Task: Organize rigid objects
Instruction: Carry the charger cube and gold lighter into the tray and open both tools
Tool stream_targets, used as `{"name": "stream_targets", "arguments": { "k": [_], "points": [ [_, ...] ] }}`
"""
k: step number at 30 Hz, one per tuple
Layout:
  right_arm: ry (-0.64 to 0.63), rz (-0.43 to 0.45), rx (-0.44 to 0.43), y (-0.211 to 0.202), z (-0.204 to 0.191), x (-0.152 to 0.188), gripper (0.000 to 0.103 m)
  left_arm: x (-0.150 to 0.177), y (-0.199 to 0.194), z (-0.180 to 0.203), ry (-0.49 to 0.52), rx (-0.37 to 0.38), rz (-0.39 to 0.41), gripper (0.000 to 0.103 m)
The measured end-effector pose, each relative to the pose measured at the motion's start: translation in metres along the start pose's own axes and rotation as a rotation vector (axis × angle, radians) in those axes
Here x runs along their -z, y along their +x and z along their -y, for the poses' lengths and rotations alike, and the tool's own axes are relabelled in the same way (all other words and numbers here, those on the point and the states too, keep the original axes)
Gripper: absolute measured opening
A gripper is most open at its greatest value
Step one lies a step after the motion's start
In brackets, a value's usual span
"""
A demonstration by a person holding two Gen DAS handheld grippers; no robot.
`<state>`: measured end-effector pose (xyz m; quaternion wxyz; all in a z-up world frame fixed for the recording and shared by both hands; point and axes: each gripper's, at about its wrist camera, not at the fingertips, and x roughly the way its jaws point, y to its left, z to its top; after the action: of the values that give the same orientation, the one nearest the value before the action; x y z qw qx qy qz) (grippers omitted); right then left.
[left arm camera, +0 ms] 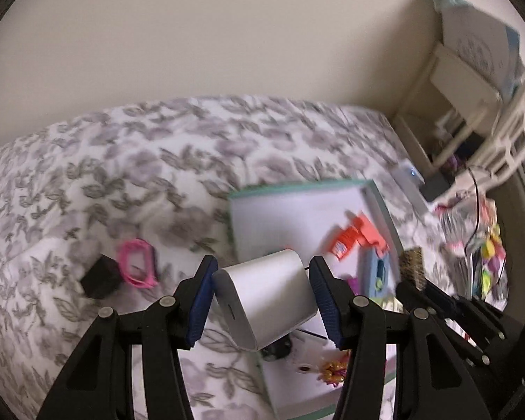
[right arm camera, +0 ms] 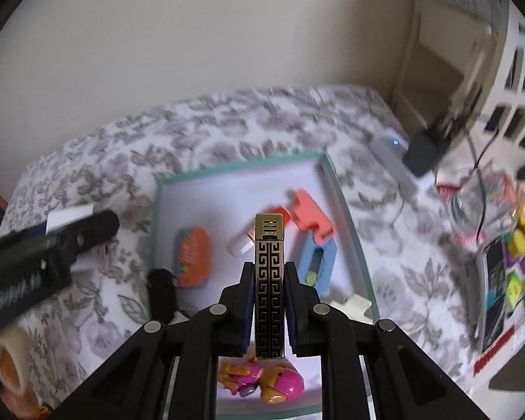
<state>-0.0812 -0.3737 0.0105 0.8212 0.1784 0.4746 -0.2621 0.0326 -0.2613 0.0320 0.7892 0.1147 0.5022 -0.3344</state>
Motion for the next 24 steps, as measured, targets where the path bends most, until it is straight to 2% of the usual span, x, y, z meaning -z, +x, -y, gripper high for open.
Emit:
{"name": "stream_targets", "arguments": {
  "k": [7,12,16,18,22,24],
  "points": [
    [0.061,-0.125,0.01,0.043,0.019,0.012,0.016,0.02,0.047,0.019,0.013,0.048,-0.114,0.056],
    [0.078,-0.162,0.03,0.053,0.027,0.018,0.019,0.028,0.058,0.031,0.046,0.041,-0.143,0.056],
    [0.083,-0.153,0.032,0.048,0.029,0.018,0.021,0.028,0.055,0.032,0.053,0.015,-0.129,0.057],
    [0.085,-0.148,0.028,0.047,0.03,0.016,0.025,0.026,0.052,0.03,0.054,0.003,-0.118,0.058],
    [0.086,-0.133,0.025,0.042,0.03,0.014,0.04,0.023,0.044,0.024,0.044,-0.024,-0.099,0.059],
    [0.085,-0.122,0.026,0.039,0.029,0.012,0.054,0.023,0.041,0.018,0.03,-0.033,-0.096,0.06]
  ]
}}
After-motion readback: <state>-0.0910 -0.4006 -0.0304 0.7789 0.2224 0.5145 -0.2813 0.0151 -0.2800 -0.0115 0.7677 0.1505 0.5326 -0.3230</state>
